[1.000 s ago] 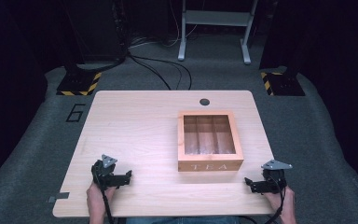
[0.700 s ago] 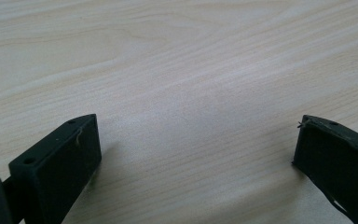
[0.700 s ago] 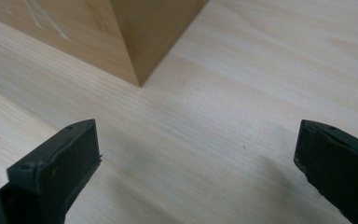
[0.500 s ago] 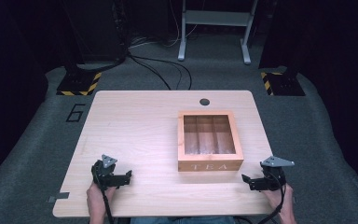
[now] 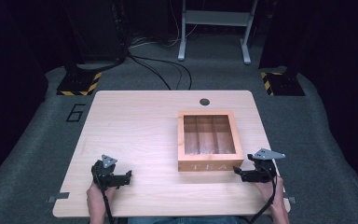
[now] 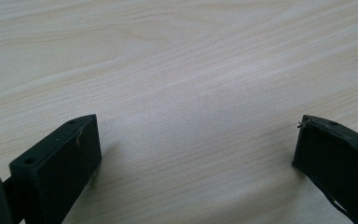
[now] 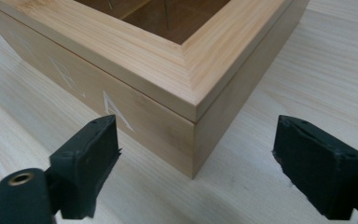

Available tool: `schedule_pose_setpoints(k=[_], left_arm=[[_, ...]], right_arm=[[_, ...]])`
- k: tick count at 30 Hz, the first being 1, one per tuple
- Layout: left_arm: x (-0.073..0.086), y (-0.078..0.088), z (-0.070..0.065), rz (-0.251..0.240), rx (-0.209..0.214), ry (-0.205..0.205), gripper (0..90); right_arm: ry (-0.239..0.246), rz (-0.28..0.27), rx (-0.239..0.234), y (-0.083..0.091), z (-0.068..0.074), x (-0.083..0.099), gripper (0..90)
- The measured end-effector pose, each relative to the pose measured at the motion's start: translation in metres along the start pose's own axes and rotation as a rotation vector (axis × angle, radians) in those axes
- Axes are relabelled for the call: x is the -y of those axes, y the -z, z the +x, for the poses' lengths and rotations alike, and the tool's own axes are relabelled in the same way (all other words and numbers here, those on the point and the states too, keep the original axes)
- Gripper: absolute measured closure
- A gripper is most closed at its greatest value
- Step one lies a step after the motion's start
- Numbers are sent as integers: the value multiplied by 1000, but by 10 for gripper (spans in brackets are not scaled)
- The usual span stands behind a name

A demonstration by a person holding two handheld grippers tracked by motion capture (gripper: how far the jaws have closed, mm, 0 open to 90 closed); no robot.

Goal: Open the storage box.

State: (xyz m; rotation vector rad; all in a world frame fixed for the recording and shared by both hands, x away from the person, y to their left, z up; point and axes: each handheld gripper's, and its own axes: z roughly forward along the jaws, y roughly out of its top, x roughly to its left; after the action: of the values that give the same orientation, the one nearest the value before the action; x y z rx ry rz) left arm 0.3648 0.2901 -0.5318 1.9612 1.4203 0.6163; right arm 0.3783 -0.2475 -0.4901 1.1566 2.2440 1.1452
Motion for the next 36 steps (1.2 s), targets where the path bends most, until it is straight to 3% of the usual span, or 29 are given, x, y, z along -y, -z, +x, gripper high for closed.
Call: schedule_pose_setpoints(k=[6, 14, 30, 36], left_arm=[[0, 0, 0, 3, 2, -1, 4], [0, 0, 0, 2, 2, -1, 4], [0, 0, 0, 0, 1, 3, 3], [0, 0, 0, -3, -1, 3, 3]], right_arm=[[0, -33, -2, 1, 2, -1, 312], [-2, -57, -29, 4, 3, -1, 425], [-4, -71, -28, 9, 3, -2, 515], [22, -96, -19, 11, 4, -1, 562]])
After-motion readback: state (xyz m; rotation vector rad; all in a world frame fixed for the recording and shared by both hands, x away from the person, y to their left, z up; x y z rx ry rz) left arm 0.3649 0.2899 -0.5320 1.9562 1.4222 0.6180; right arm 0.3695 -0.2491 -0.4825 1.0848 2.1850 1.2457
